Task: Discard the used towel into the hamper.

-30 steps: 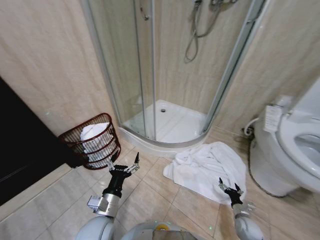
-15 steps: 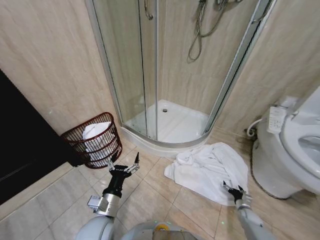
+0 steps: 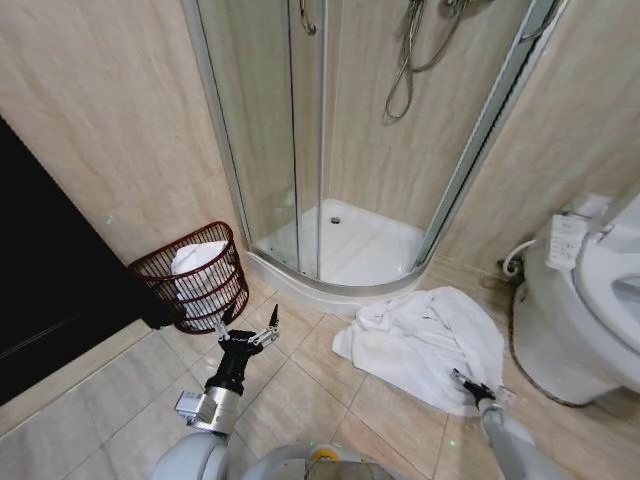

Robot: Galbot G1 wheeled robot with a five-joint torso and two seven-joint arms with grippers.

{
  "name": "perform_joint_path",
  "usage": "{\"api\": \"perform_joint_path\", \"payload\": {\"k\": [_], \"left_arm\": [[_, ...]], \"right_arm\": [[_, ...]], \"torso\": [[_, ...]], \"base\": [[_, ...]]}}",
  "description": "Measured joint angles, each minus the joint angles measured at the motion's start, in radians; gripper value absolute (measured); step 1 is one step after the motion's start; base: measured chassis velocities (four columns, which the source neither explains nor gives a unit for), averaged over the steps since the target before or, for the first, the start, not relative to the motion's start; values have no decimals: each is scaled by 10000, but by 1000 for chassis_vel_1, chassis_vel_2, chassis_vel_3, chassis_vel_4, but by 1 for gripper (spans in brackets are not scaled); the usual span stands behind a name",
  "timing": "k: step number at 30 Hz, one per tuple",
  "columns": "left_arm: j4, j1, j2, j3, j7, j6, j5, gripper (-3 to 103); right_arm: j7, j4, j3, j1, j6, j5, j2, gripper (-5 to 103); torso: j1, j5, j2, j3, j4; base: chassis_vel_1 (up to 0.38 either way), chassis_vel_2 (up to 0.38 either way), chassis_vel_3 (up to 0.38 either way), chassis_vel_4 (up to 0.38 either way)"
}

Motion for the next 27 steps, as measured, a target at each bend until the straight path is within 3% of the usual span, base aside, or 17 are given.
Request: {"api": "perform_joint_path", "payload": {"k": [15, 20, 27], "left_arm": [[0, 1, 0, 0, 0, 0, 0, 100], [0, 0, 0, 0, 0, 0, 0, 100], [0, 0, 0, 0, 0, 0, 0, 100]], "right_arm": [[-1117, 819, -307, 388, -773, -585, 656, 100], [-1155, 636, -550, 870, -770, -1529, 979, 100], [-1017, -40, -679, 1581, -208, -3404, 1525, 100]], "torso": [[0, 24, 6, 14, 3], [0, 18, 12, 18, 4], [0, 16, 18, 21, 2]], "base": [[0, 0, 0, 0], [0, 0, 0, 0], [0, 0, 0, 0]]}}
